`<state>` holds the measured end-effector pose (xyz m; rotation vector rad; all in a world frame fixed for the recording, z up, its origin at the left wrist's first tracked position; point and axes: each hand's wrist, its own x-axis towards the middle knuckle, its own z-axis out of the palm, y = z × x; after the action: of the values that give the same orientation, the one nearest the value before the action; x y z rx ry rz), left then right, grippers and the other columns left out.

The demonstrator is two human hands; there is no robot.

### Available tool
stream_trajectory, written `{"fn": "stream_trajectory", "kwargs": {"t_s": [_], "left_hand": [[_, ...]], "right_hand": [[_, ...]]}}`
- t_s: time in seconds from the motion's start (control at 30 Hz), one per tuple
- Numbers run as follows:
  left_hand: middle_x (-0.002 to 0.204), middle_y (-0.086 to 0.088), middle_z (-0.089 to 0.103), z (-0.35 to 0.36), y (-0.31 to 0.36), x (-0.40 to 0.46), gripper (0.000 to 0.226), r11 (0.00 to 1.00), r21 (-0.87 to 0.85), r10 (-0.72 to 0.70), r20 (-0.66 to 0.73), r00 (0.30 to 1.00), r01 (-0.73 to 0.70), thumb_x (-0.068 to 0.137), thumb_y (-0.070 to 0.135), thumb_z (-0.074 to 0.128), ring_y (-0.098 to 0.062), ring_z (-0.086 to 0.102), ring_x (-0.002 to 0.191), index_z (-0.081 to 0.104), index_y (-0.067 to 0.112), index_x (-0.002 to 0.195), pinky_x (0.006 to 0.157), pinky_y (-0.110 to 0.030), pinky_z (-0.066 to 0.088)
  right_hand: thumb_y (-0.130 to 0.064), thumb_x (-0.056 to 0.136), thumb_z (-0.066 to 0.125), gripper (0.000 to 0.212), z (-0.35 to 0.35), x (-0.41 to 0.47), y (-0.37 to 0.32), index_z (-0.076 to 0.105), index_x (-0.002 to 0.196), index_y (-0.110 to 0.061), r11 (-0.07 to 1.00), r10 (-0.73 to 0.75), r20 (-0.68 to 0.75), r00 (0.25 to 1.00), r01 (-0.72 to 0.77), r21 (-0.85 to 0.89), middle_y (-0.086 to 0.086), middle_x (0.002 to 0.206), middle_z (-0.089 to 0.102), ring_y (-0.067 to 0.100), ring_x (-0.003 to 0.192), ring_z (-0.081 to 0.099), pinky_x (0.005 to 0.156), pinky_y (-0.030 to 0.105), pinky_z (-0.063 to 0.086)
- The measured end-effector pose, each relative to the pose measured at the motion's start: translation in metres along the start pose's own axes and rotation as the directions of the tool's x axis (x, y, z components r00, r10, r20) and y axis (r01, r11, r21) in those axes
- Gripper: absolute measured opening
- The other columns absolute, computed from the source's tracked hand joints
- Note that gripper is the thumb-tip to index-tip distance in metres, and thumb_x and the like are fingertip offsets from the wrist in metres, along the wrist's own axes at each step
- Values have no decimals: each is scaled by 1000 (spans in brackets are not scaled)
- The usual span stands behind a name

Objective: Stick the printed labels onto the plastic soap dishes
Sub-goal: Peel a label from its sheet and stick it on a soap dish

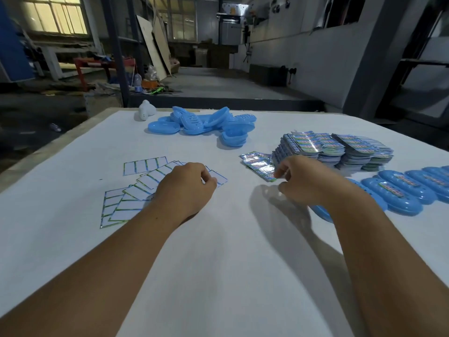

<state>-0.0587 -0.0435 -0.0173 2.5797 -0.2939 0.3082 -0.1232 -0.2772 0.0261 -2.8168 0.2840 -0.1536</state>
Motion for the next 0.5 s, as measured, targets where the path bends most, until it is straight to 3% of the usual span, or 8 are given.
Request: {"fn": "stream_trajectory", "kwargs": {"t_s": [0.07, 0.2, 0.3, 0.4, 0.5], "left_hand": [[80, 13, 62, 0, 1, 1, 17, 999, -30, -14, -3, 1000, 14, 89, 46, 58, -15, 61, 81, 61, 32, 80, 72, -30, 48], [89, 9, 67, 0, 16, 20, 15, 997, -76, -18, -21, 1000, 17, 92, 42, 59, -16, 63, 87, 66, 30, 86, 78, -32, 52], [108, 2, 68, 11, 35, 50, 22, 999, 11, 51, -66, 996, -51, 96, 34, 54, -18, 62, 97, 67, 23, 110, 82, -32, 51], [128, -3, 62, 25, 51, 85, 34, 990, 79, 124, -52, 991, -120, 99, 23, 54, -21, 59, 112, 56, 21, 133, 92, -35, 51], [136, -6, 57, 36, 60, 113, 43, 976, 129, 175, 12, 985, -175, 99, 17, 51, -26, 52, 121, 47, 20, 141, 97, -40, 47]], "right_hand": [[-20, 86, 64, 18, 9, 2, -9, 63, 101, -30, 998, -51, -31, 998, 52, 32, -8, 96, 64, 15, 82, 59, 61, 26, 41], [-20, 88, 58, 15, 25, 2, -24, 64, 97, -32, 989, -113, -76, 991, 119, 85, -13, 88, 62, 15, 88, 61, 75, 29, 48], [-24, 86, 59, 20, 34, 2, -31, 68, 102, -31, 981, -144, -104, 984, 156, 113, -12, 88, 66, 13, 88, 61, 76, 28, 47], [-24, 88, 56, 23, 41, 4, -34, 68, 107, -31, 973, -173, -118, 978, 188, 135, -12, 90, 66, 13, 87, 60, 79, 29, 48], [-23, 90, 56, 23, 44, 8, -33, 67, 108, -32, 966, -187, -143, 972, 208, 151, -13, 87, 67, 12, 80, 58, 77, 31, 50]]}}
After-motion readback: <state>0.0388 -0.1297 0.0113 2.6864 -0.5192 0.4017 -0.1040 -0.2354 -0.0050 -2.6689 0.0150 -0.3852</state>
